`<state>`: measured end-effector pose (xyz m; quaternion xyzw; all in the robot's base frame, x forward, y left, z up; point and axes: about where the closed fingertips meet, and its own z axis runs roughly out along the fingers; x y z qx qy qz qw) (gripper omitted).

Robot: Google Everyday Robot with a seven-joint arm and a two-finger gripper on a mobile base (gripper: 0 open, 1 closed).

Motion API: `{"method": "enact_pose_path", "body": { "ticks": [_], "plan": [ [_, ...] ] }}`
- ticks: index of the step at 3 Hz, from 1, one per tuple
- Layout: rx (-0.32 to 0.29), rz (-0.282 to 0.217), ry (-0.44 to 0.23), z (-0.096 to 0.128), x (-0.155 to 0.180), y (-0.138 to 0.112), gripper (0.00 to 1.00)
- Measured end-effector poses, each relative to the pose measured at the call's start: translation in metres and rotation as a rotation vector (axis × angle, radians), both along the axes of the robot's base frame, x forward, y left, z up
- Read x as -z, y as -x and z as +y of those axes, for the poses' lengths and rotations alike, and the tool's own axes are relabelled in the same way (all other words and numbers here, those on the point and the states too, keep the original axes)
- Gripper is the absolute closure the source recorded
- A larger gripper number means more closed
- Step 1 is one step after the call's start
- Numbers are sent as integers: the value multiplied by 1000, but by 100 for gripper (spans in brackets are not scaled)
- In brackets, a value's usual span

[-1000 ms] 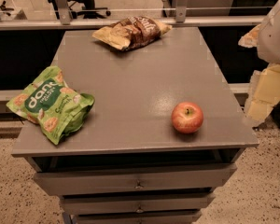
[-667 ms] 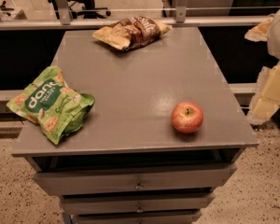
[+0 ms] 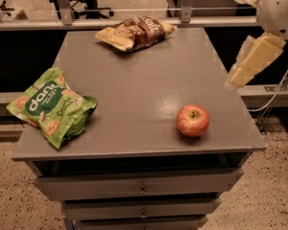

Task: Move brown chip bag near green rice chip bag

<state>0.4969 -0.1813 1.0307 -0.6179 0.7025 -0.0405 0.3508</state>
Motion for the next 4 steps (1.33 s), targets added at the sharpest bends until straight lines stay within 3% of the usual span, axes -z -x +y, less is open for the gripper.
{"method": "enact_pose_path", "body": {
  "ticks": [1, 2, 3, 4],
  "plan": [
    [-16, -56, -19, 8, -10, -11, 0],
    [-16, -57, -19, 8, -10, -11, 0],
    [-42, -72, -4, 23, 0, -27, 0],
    [-76, -90, 56, 52, 34, -60, 0]
  ]
}}
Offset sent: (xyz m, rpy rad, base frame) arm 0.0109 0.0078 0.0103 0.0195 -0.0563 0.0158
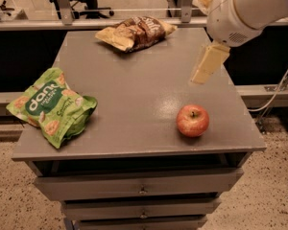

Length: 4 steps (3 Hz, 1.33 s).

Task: Move brown chip bag near green rice chip bag

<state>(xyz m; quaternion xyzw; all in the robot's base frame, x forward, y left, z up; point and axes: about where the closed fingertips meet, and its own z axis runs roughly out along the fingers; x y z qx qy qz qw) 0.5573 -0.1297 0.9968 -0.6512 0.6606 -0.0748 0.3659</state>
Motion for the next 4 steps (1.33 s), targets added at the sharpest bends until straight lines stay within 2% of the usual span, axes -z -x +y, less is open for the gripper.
{"method": "enact_pose_path", "body": {
  "ticks": [1, 2, 3, 4],
  "plan": [
    [-23, -30, 70, 23, 32, -41, 0],
    [-44, -34, 93, 49, 62, -80, 0],
    [-32, -35, 27, 77, 77, -128, 0],
    [-32, -35, 27, 77, 77, -128, 0]
  ]
}}
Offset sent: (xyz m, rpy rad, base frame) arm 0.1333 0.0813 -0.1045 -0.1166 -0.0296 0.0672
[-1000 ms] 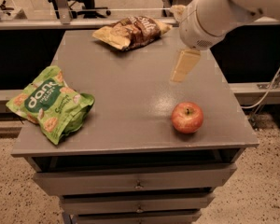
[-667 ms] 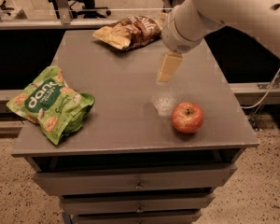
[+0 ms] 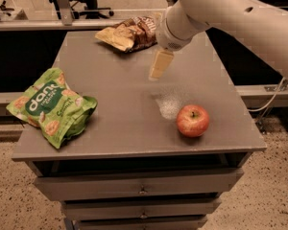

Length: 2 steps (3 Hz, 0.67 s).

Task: Move brown chip bag near green rice chip bag

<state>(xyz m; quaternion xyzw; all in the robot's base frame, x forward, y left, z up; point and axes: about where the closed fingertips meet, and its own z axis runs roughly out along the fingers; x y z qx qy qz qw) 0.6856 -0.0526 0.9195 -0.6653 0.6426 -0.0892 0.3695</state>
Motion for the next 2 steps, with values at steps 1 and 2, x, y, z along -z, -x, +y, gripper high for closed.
{"method": "enact_pose_path", "body": {
  "ticks": [1, 2],
  "plan": [
    [35, -16, -56, 4, 5, -13, 0],
    [94, -46, -152, 16, 10, -46, 0]
  ]
}}
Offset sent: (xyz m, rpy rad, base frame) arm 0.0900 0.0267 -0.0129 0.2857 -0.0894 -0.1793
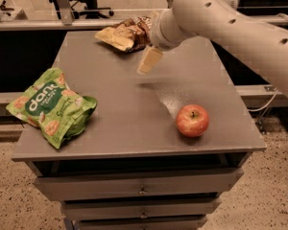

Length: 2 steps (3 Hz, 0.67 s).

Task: Move brown chip bag near green rice chip bag

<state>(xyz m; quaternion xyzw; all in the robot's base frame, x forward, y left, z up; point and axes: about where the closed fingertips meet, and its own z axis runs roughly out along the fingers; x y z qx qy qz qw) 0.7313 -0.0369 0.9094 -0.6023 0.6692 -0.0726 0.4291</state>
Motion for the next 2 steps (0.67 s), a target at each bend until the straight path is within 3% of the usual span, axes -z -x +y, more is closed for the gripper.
{"method": "enact_pose_path", "body": {
  "ticks": [1, 2],
  "plan": [
    [76, -24, -107, 17, 0, -48, 0],
    [124, -27, -179, 27, -4, -78, 0]
  ]
}}
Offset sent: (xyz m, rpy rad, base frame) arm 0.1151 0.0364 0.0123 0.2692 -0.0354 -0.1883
